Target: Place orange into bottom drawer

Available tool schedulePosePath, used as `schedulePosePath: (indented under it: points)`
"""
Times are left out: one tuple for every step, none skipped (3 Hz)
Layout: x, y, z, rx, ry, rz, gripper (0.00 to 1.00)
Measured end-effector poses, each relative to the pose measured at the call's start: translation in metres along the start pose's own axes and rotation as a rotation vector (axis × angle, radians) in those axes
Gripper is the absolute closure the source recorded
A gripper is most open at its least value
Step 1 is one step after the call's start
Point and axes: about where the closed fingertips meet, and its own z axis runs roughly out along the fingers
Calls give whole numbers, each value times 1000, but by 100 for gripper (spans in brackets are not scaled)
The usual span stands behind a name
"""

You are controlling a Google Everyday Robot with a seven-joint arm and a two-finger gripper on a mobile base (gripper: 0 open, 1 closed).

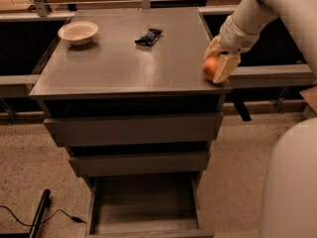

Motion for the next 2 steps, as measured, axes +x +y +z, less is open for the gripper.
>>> schedulePosePath:
  points:
    - [-8,4,-4,4,-61,21,96]
    - [-27,22,-29,17,-107,48,100]
